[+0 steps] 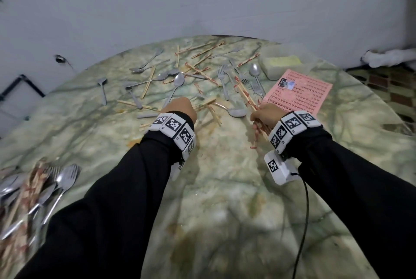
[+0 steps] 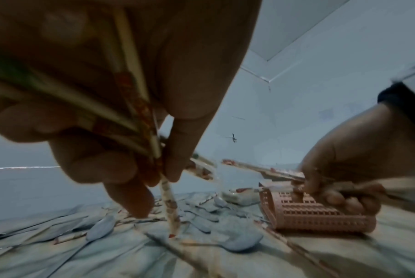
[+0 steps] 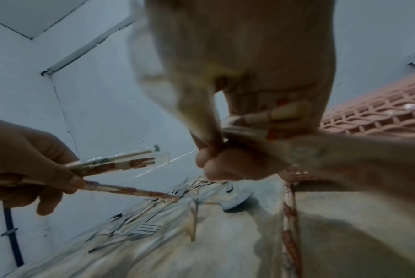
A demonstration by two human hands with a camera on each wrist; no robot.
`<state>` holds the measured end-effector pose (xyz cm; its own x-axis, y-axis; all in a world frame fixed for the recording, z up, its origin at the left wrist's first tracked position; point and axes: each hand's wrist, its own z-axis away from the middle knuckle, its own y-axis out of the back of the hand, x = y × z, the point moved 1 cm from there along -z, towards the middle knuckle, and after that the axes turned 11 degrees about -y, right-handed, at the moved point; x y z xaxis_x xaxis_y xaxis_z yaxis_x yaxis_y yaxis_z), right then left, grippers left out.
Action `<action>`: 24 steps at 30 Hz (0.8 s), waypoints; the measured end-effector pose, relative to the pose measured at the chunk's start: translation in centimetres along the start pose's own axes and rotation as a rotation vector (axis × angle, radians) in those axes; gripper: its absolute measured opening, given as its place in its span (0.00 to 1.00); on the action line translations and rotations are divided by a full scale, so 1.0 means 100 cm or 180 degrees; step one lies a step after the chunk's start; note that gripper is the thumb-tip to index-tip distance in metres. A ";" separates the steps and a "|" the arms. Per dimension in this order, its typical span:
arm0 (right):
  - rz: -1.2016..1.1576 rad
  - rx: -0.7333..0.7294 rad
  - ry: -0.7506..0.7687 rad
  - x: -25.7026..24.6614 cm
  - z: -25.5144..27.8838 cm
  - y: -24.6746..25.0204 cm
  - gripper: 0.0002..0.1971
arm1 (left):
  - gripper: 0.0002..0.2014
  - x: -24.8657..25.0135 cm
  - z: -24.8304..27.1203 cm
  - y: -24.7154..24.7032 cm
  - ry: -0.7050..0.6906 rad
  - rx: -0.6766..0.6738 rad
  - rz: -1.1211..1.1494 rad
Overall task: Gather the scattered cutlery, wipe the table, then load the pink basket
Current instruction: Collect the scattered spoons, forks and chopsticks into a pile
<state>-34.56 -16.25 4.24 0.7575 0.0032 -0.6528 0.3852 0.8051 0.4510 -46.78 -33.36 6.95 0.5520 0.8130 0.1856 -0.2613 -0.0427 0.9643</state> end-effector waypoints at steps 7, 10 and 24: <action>-0.0460 0.0051 -0.0061 0.010 0.009 -0.003 0.07 | 0.14 -0.009 0.011 0.007 0.0040 0.0110 0.0538; -0.0477 0.0062 -0.0064 0.013 0.012 -0.004 0.09 | 0.16 -0.007 0.013 0.000 -0.0061 0.0184 0.1604; 0.0462 0.1060 0.0026 0.012 -0.024 -0.010 0.13 | 0.15 0.028 -0.010 -0.038 0.0310 0.0090 0.2564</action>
<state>-35.29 -15.59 1.53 0.8132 0.1091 -0.5717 0.4256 0.5587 0.7119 -45.02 -30.38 3.67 0.1313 0.5733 0.8087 -0.5281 -0.6500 0.5465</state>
